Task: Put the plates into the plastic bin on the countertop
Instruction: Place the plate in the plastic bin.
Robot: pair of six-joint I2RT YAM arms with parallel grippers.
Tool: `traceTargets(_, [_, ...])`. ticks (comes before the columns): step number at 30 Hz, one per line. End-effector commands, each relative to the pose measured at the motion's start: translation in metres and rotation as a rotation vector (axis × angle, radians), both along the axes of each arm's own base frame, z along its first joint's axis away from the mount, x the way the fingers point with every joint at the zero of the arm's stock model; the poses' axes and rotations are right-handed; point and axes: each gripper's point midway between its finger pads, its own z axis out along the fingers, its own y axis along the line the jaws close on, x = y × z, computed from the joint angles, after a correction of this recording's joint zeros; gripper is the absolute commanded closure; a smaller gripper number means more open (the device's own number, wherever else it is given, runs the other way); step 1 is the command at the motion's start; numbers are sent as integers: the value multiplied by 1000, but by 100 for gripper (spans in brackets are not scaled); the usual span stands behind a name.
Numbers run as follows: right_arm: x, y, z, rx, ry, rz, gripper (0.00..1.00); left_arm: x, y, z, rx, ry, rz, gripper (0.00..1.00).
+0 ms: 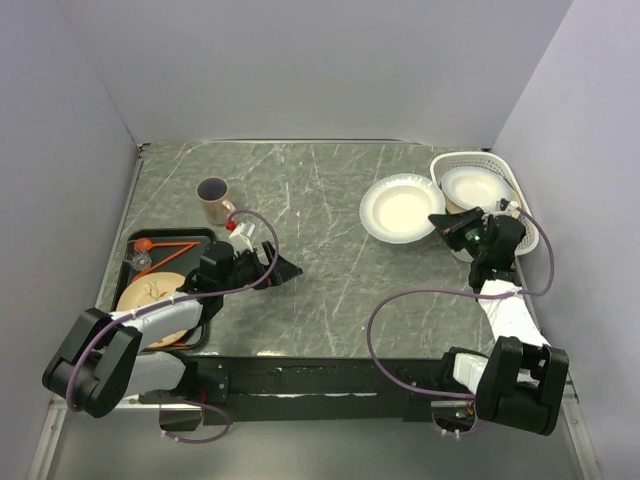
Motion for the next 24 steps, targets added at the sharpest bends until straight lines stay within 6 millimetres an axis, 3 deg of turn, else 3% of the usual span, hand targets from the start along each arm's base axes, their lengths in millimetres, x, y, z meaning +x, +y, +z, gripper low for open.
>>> traceTargets(1, [10, -18, 76, 10, -215, 12, 100, 3, -1, 4, 0, -51, -3, 1])
traceTargets(3, [10, -35, 81, 15, -225, -28, 100, 3, -1, 2, 3, -46, -1, 1])
traceTargets(13, [16, -80, 105, 32, -248, -113, 100, 7, -5, -5, -5, -32, -9, 1])
traceTargets(24, [21, -113, 117, 90, -275, -175, 100, 7, -3, -11, 25, -21, -8, 1])
